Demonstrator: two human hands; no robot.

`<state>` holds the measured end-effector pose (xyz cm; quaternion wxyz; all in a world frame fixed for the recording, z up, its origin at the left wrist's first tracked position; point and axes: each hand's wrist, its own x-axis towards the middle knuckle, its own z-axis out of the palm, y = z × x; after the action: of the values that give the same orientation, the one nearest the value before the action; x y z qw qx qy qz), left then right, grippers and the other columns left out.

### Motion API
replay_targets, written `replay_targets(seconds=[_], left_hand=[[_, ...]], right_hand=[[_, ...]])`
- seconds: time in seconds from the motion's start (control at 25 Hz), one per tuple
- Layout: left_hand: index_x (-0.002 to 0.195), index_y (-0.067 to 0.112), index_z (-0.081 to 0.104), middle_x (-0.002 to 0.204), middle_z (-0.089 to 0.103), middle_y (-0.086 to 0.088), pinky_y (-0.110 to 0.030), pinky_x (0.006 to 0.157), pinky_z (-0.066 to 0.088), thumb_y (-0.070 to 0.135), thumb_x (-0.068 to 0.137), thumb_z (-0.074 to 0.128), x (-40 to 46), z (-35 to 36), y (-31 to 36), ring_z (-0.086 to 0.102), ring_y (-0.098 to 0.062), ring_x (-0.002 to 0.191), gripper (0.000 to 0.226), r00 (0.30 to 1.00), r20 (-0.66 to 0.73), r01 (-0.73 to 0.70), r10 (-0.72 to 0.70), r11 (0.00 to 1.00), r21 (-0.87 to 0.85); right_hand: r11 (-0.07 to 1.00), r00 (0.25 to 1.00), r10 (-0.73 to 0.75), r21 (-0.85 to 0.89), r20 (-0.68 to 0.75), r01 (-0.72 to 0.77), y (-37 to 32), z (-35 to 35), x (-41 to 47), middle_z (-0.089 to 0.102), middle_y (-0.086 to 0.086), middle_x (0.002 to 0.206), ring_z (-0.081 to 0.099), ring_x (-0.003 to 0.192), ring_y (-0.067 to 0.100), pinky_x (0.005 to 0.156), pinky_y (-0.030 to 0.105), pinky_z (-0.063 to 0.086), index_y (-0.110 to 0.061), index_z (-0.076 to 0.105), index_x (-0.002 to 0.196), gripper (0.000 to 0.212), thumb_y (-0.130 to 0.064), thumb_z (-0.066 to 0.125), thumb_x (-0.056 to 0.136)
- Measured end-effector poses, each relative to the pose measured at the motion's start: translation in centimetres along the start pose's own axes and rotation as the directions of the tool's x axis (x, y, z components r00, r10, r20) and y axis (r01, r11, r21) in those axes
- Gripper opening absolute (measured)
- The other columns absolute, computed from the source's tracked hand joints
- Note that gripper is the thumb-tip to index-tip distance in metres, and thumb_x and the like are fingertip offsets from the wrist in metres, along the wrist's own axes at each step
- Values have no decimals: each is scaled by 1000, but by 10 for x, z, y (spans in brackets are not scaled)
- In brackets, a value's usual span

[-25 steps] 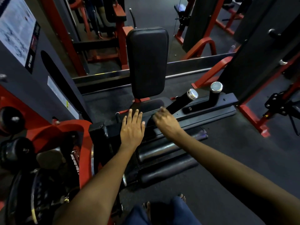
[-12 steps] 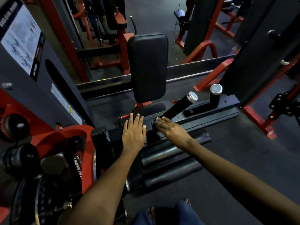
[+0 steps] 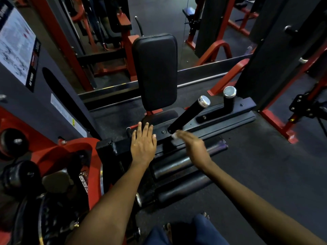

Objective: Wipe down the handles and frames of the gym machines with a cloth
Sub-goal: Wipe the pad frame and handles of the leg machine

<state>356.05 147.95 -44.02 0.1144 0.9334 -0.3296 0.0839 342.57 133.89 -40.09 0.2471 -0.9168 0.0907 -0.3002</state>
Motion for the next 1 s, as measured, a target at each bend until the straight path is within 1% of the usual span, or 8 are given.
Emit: replay_targets(seconds=[0.08, 0.16, 0.32, 0.44, 0.6, 0.76, 0.88, 1.0], left_hand=[[133, 10, 55, 139, 54, -7, -45, 105, 40, 32, 98, 22, 0, 0, 0, 40, -29, 137, 53, 1000, 1, 0, 0, 1000, 2], [133, 11, 55, 139, 54, -7, -46, 106, 39, 32, 98, 21, 0, 1, 0, 39, -30, 137, 53, 1000, 3, 2, -2, 1000, 1], [133, 11, 55, 140, 53, -6, -45, 106, 38, 33, 98, 21, 1, 2, 0, 38, -29, 137, 53, 1000, 9, 9, -9, 1000, 8], [133, 11, 56, 139, 54, -5, -45, 106, 38, 33, 99, 21, 2, 2, 1, 39, -29, 137, 53, 1000, -4, 5, -5, 1000, 2], [132, 11, 56, 138, 55, -6, -46, 105, 40, 32, 98, 22, 2, 3, 0, 40, -29, 136, 52, 1000, -17, 8, -8, 1000, 12], [132, 11, 56, 139, 54, -6, -46, 105, 39, 32, 98, 22, 1, 4, 0, 40, -29, 136, 52, 1000, -18, 6, -6, 1000, 9], [132, 10, 56, 139, 54, -7, -46, 105, 39, 32, 98, 22, 1, 4, 0, 39, -29, 137, 53, 1000, -16, 0, 0, 1000, 8], [135, 11, 53, 142, 51, -6, -46, 107, 38, 34, 99, 20, 2, 4, 0, 37, -28, 138, 54, 1000, -26, -1, 1, 1000, 5]], right_hand=[[794, 745, 583, 422, -325, -437, -9, -18, 5, 65, 8, 114, 60, 108, 14, 101, 34, 45, -1, 65, 113, 33, 9, 48, 87], [571, 452, 809, 684, -375, -454, -14, -28, 34, 65, 7, 117, 59, 110, 11, 99, 27, 45, -3, 62, 118, 30, 0, 56, 89], [310, 323, 930, 849, -177, -428, -30, 12, 57, 68, 8, 92, 62, 87, 18, 82, 26, 49, 5, 67, 106, 21, 1, 61, 86], [220, 354, 935, 773, 7, -595, -34, 21, 36, 63, -1, 74, 57, 81, 18, 73, 24, 48, 0, 69, 91, 9, 3, 62, 85], [459, 362, 873, 801, -327, -385, -27, -24, 58, 67, -1, 94, 62, 83, 4, 75, 14, 50, -3, 66, 110, 22, -1, 59, 89], [633, 608, 754, 525, -251, -568, -35, 5, 28, 69, 5, 96, 64, 88, 13, 85, 40, 52, -7, 69, 105, 18, -7, 60, 89], [895, 809, 442, 247, -389, -371, -34, -4, 17, 60, 7, 98, 55, 90, 9, 83, 29, 52, -2, 69, 101, 17, 0, 63, 86], [987, 841, 98, -55, -532, -149, -20, -35, 39, 55, 5, 95, 47, 91, 14, 81, 13, 39, -1, 69, 102, 17, -3, 61, 87]])
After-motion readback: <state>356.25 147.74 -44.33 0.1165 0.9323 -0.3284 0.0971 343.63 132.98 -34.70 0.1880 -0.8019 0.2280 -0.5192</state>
